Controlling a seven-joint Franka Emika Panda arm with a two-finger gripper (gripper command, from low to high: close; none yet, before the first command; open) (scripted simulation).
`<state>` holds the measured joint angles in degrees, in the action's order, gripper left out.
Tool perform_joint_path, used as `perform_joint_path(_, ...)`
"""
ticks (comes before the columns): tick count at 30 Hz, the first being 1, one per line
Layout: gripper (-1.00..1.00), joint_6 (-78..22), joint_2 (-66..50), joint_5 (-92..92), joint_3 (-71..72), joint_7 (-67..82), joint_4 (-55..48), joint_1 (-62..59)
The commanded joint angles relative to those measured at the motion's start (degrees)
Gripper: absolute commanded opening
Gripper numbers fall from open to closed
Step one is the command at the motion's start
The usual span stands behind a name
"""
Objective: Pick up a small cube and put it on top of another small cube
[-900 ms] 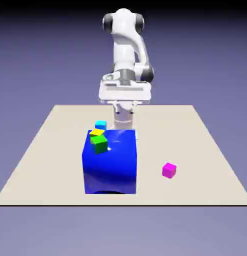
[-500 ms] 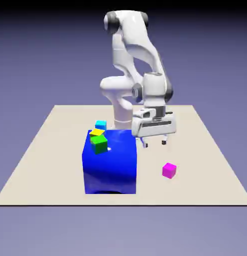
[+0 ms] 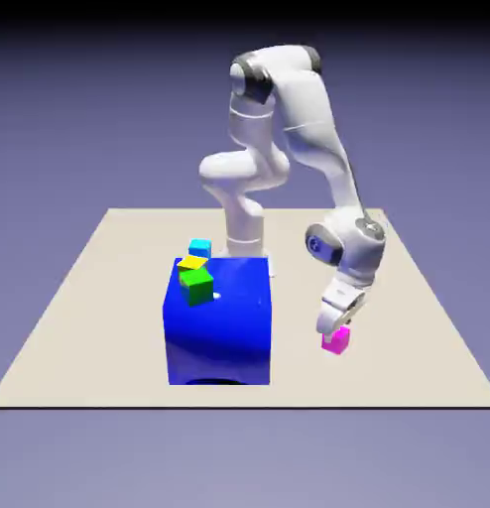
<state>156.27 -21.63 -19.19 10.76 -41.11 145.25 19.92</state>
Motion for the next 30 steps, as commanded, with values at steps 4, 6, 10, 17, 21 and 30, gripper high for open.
perform_joint_path(4, -1.0, -3.7, 4.1, 2.9, 2.4, 2.1, 0.3, -1.6)
perform_joint_path(6, -1.0, -7.4, 8.3, 5.7, 4.7, 4.2, 0.6, -3.1)
perform_joint_path(10, -1.0, -10.6, 14.8, 3.1, 6.7, 4.0, 0.9, -4.7)
perform_joint_path(17, -1.0, -25.8, 29.3, 0.5, -2.1, 3.9, -3.1, -12.8)
perform_joint_path(21, -1.0, -35.8, 35.6, 3.6, -8.6, 5.6, -5.9, -18.0)
perform_joint_path(30, -1.0, -48.4, 41.2, 13.3, -19.2, 10.2, -8.6, -25.8)
